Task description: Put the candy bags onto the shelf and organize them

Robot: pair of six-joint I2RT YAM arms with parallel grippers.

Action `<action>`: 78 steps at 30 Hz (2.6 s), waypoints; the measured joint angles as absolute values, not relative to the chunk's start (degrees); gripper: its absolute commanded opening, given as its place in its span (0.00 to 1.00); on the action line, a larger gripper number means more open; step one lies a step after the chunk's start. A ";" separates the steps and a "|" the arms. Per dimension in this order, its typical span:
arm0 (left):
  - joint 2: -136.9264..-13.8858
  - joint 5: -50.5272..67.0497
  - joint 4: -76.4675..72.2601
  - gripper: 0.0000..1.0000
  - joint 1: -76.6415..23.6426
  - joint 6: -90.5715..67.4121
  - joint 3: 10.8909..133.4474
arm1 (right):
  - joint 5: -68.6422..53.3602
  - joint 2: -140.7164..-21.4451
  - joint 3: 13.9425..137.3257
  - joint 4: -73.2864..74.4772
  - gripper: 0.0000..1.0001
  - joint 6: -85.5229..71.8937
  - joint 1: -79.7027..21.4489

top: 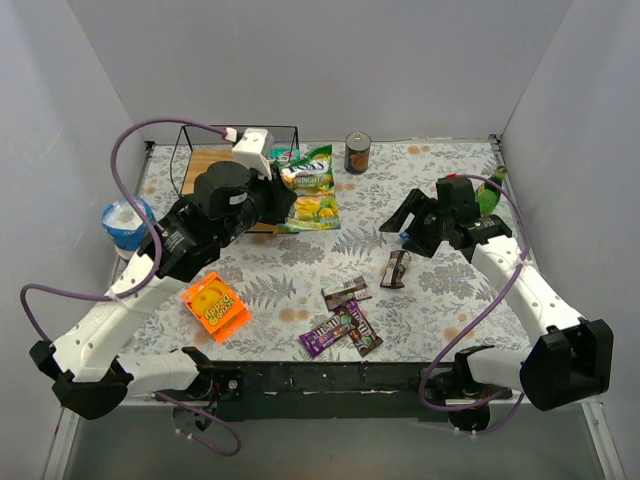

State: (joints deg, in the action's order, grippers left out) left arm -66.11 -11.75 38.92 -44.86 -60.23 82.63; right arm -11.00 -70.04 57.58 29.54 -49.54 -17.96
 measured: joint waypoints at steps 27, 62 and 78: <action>-87.26 16.34 32.14 0.00 -0.08 -44.71 101.73 | -13.96 -72.84 58.39 30.09 0.84 -45.41 -14.35; -99.35 25.56 39.46 0.00 5.19 -28.88 100.84 | -16.58 -78.50 60.31 29.50 0.82 -46.87 -13.89; -104.44 18.33 38.98 0.70 4.12 -26.22 106.26 | -18.00 -80.25 60.31 28.51 0.82 -47.86 -13.89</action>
